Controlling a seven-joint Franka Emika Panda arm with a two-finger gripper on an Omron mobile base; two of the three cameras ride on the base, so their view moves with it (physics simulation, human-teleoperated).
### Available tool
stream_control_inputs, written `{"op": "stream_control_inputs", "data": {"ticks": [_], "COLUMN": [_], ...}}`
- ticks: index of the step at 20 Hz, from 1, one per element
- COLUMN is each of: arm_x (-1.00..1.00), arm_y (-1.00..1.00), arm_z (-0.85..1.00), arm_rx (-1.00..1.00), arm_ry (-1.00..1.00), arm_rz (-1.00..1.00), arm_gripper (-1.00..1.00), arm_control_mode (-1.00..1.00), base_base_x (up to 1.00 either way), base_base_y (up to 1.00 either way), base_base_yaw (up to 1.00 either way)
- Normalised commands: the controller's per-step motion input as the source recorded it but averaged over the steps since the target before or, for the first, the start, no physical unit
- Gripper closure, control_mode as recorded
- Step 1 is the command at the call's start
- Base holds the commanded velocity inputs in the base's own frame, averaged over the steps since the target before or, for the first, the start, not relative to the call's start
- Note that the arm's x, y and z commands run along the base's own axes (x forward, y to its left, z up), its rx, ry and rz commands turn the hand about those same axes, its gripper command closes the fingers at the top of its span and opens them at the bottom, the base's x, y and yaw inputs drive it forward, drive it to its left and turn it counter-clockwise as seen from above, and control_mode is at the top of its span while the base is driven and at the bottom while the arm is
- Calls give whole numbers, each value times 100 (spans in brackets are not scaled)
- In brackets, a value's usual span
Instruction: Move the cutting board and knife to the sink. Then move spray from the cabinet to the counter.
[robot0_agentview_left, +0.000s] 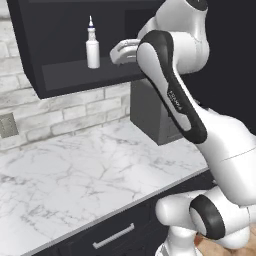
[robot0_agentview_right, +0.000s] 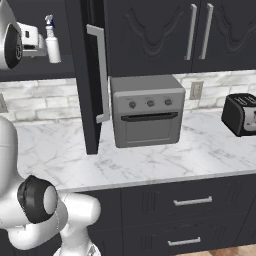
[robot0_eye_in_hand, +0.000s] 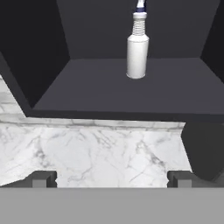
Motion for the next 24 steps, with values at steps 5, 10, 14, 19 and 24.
{"op": "stream_control_inputs", "data": {"ticks": [5,10,14,19,24], "arm_x": [0,12,38,28,17], "arm_y": [43,4,-3,-22,0], "arm_z": [-2,0,0,-2,1], "arm_rx": [-24,0,9,14,2], "arm_ry": [-9,0,0,-7,0], "arm_rz": [-16,-1,0,0,0], "arm_gripper": [-100,-100,-100,-100,-100], "arm_control_mode": [-100,-100,-100,-100,-100], "base_base_x": [0,0,0,0,0], "base_base_y": [0,0,0,0,0], "base_base_yaw": [0,0,0,0,0]}}
